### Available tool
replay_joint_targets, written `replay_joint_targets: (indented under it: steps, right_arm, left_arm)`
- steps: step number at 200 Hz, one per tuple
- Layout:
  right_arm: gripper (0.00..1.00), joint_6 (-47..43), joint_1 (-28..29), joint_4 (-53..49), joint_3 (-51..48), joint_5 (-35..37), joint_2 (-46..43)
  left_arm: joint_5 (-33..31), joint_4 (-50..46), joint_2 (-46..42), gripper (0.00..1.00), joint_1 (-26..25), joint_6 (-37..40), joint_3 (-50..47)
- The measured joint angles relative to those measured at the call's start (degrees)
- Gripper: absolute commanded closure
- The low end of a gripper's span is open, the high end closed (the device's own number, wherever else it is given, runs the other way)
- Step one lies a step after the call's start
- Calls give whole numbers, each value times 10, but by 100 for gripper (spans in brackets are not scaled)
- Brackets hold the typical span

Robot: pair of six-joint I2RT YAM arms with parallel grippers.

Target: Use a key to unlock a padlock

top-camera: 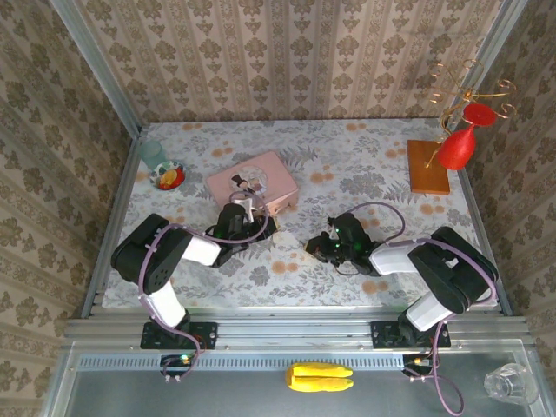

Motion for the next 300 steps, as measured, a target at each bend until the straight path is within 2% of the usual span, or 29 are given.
replay_joint_targets:
  steps: [42, 114, 197, 300]
  right_arm:
    - [100, 4, 12, 32, 16, 0, 41]
    - [100, 38, 27, 119, 17, -5, 96]
    - [100, 46, 27, 145, 36, -14, 102]
    - [100, 61, 27, 212, 36, -32, 132]
  left_arm:
    - [0, 6, 1, 99, 2, -10, 0]
    - [-1, 77, 33, 99, 2, -26, -1]
    - [-2, 81, 32, 99, 2, -30, -3]
    - [-15, 91, 28, 99, -8, -72, -3]
